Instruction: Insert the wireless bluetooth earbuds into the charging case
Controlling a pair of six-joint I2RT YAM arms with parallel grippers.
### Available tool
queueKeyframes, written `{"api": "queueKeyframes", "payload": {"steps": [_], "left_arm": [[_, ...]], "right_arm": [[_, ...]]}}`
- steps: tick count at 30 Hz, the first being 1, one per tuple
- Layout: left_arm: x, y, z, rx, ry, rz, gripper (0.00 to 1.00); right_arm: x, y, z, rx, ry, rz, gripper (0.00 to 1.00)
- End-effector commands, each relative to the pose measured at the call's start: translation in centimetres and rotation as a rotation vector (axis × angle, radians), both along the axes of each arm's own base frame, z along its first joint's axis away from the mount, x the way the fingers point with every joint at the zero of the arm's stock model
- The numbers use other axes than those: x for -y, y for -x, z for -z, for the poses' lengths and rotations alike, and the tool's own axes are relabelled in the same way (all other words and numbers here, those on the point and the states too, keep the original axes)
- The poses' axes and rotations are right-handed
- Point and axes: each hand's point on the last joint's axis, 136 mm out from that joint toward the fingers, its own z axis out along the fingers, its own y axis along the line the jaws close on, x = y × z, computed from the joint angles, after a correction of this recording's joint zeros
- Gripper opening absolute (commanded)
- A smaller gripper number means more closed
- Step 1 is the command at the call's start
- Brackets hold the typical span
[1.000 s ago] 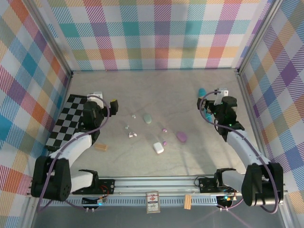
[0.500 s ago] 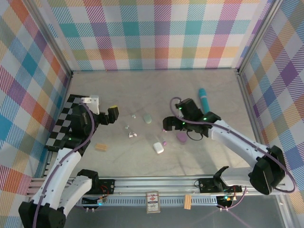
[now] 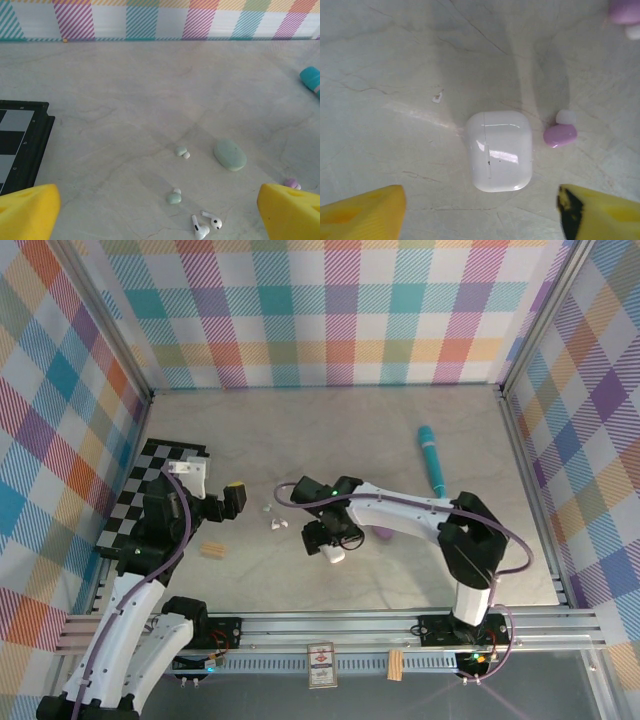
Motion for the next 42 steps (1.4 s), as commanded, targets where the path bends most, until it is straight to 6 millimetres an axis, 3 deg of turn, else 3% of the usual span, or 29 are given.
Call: {"api": "queueKeyframes", "payload": {"steps": [1,10,18,32,37,42], "left_arm": [[-0.3,0.8,0.5,-0.006,-0.019,-0.002,1.0],[-0.4,1.5,0.5,-0.009,-0.034,0.001,1.0],[-0.3,1.7,0.8,-0.019,-0.022,0.003,1.0],[-0.1,1.7,0.6,-0.017,-0.006,0.014,1.0],[0.1,1.6,0.5,-0.012,0.01,0.019,1.0],[0.3,0.8,-0.1,0.007,0.058,-0.003,1.0]], "right_arm": [[1.4,0.0,0.2,-0.011,0.098,0.0,0.71],[1.0,-1.2,2.2,-0.06,0.118,-0.001,0.63],[0.0,-1.0,3.6,-0.112,0.121,-0.023,0.63],[0.0,-0.9,5.3,-0.147,0.151,-0.019,0.54],[-0.1,-1.3,4.8,-0.129,0.141,-0.013,0.44],[-0.3,-2.0,2.7,-0.097,0.068,0.012,0.43]]}}
